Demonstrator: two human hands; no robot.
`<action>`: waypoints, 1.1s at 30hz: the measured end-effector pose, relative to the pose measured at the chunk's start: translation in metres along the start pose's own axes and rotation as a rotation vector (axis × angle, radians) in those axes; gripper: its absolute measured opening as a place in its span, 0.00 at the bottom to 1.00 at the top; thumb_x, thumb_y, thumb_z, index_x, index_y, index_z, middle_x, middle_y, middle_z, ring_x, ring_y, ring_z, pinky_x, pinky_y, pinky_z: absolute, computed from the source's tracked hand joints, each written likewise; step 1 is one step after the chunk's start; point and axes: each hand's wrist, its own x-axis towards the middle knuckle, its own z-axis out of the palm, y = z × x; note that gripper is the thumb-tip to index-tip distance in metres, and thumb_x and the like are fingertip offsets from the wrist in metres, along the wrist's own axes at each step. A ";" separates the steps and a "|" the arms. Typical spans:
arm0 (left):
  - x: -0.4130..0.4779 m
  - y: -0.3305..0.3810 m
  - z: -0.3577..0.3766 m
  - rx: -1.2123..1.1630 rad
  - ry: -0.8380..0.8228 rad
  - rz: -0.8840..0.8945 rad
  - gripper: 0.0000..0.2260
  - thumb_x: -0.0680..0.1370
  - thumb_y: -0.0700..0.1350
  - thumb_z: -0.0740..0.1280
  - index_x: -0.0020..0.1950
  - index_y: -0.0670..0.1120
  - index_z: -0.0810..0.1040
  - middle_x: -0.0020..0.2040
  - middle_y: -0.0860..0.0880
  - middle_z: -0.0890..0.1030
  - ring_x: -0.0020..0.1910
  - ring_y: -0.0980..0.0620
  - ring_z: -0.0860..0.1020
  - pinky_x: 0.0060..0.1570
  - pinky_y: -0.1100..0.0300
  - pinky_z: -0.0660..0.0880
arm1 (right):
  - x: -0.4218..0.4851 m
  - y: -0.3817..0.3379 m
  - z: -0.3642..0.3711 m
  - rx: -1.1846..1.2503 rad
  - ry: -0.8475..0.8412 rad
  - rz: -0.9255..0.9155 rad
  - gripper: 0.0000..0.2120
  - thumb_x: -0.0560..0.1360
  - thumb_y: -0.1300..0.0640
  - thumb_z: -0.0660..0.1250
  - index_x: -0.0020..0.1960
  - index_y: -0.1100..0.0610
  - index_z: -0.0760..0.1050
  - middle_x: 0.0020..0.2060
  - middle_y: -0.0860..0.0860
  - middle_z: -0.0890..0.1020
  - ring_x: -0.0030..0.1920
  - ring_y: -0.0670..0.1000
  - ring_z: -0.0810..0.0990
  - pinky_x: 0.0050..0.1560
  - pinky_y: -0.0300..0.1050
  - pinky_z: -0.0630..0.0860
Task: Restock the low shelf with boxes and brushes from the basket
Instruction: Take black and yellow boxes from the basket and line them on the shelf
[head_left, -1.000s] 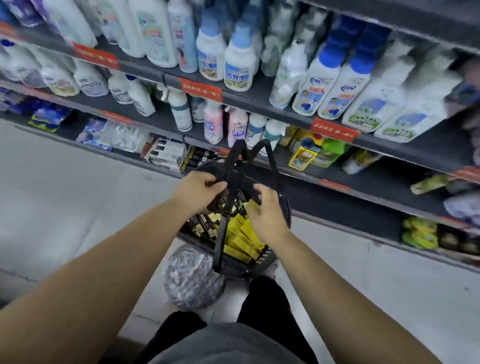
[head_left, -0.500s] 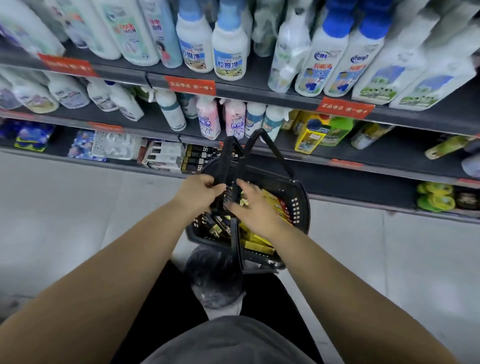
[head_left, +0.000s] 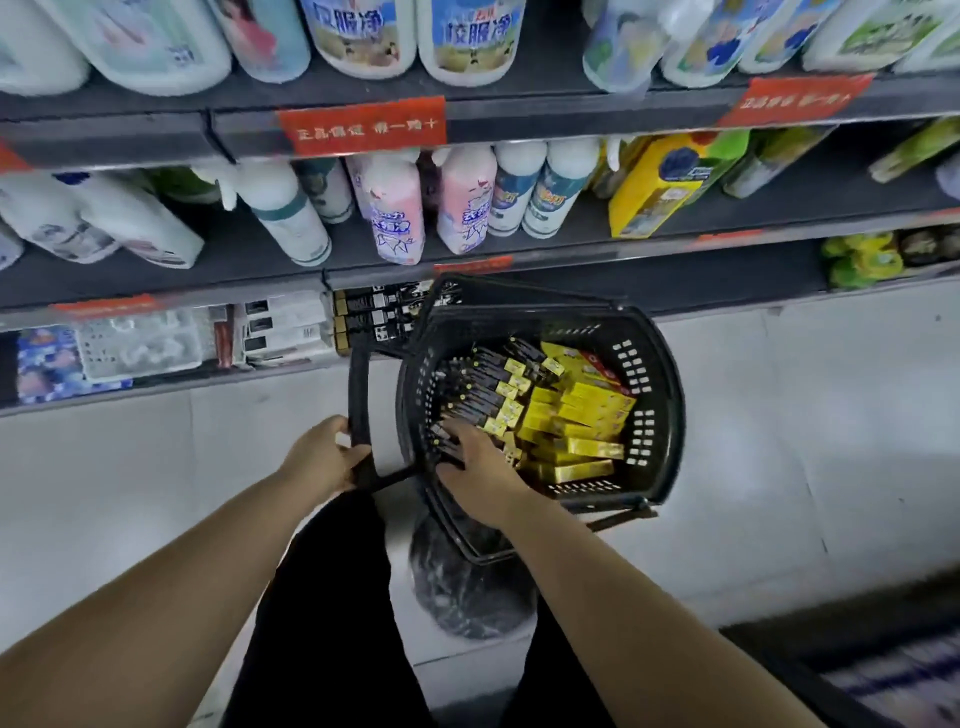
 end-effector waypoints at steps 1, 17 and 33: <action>0.014 -0.010 0.001 0.057 0.001 0.010 0.11 0.77 0.38 0.67 0.57 0.35 0.72 0.48 0.33 0.79 0.46 0.35 0.79 0.52 0.41 0.77 | 0.009 0.004 -0.001 0.013 0.014 0.017 0.26 0.79 0.58 0.60 0.75 0.54 0.58 0.58 0.46 0.70 0.59 0.49 0.69 0.63 0.49 0.68; 0.171 0.021 0.097 0.942 0.094 1.210 0.22 0.79 0.55 0.59 0.71 0.50 0.68 0.69 0.49 0.72 0.73 0.51 0.63 0.71 0.60 0.52 | 0.186 0.152 -0.062 -0.084 0.227 0.019 0.17 0.77 0.60 0.64 0.65 0.55 0.70 0.62 0.53 0.74 0.55 0.55 0.77 0.53 0.51 0.76; 0.242 0.033 0.177 0.769 0.254 1.395 0.17 0.78 0.59 0.58 0.50 0.50 0.81 0.44 0.54 0.82 0.44 0.53 0.79 0.43 0.56 0.77 | 0.272 0.280 -0.060 -0.834 0.379 -0.225 0.36 0.68 0.49 0.74 0.71 0.52 0.61 0.65 0.53 0.67 0.65 0.59 0.66 0.60 0.53 0.71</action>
